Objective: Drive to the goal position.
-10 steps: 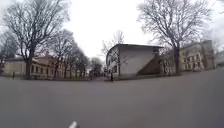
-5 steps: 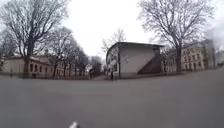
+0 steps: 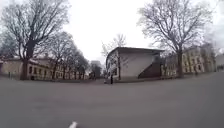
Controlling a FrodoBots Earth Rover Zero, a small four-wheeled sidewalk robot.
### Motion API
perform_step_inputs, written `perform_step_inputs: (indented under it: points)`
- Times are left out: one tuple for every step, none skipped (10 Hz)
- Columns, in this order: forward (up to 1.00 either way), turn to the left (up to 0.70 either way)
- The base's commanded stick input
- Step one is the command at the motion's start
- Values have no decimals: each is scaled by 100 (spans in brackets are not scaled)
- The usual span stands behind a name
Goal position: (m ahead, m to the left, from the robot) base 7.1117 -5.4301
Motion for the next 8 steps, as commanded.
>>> perform_step_inputs:
  points:
    - [100,-33]
    - [100,-36]
    - [100,-40]
    - [100,-40]
    - [100,-35]
    - [100,-28]
    - [100,-21]
    - [100,-14]
